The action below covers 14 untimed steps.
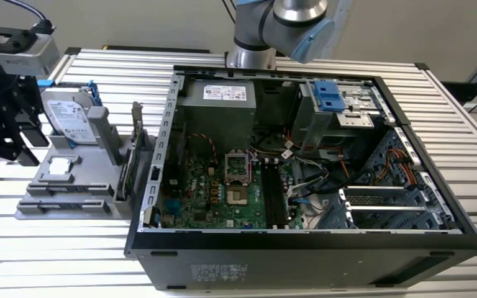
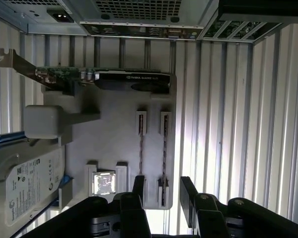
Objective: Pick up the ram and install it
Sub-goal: 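Pick up the ram and move it above insertion slot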
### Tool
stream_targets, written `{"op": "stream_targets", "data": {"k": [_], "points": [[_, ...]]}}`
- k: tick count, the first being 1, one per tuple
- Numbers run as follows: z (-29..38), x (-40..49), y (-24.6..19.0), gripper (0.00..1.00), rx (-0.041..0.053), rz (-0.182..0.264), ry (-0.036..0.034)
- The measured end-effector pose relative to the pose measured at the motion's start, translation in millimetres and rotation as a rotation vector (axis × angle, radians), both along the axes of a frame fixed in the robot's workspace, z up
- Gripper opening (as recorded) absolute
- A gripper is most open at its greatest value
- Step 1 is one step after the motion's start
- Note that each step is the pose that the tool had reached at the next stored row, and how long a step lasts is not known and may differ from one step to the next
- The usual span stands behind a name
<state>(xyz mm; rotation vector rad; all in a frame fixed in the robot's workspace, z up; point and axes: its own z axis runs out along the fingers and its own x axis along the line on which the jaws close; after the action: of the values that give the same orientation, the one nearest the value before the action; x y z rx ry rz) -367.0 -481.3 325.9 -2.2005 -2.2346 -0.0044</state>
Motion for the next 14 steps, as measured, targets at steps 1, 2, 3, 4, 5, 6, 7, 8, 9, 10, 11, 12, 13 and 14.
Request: {"op": "stream_targets", "data": {"k": [1, 2, 3, 4, 5, 6, 7, 8, 9, 10, 11, 12, 13, 14], "points": [[-0.3, 0.0, -0.1, 1.00, 0.0000, 0.001, 0.0000], [-0.7, 0.0, -0.1, 1.00, 0.0000, 0.002, 0.0001], [-1.0, 0.0, -0.2, 1.00, 0.0000, 0.003, 0.0000], [-1.4, 0.0, -0.3, 1.00, 0.0001, 0.004, 0.0000], [-1.8, 0.0, -0.4, 1.00, 0.0000, 0.005, 0.0000], [-2.1, 0.0, -0.5, 1.00, 0.0000, 0.006, 0.0000], [-2.5, 0.0, -0.6, 1.00, 0.0000, 0.007, 0.0000], [-2.9, 0.0, -0.8, 1.00, 0.0001, 0.008, -0.0001], [-3.4, 0.0, -0.9, 1.00, 0.0001, 0.009, 0.0000], [-3.8, 0.0, -1.1, 1.00, 0.0001, 0.010, 0.0000], [-4.2, 0.0, -1.3, 1.00, 0.0001, 0.011, 0.0000], [-4.7, 0.0, -1.5, 1.00, 0.0000, 0.012, 0.0001], [-5.2, 0.0, -1.7, 1.00, 0.0000, 0.013, 0.0001], [-5.8, 0.0, -1.8, 1.00, 0.0000, 0.015, 0.0001]]}}
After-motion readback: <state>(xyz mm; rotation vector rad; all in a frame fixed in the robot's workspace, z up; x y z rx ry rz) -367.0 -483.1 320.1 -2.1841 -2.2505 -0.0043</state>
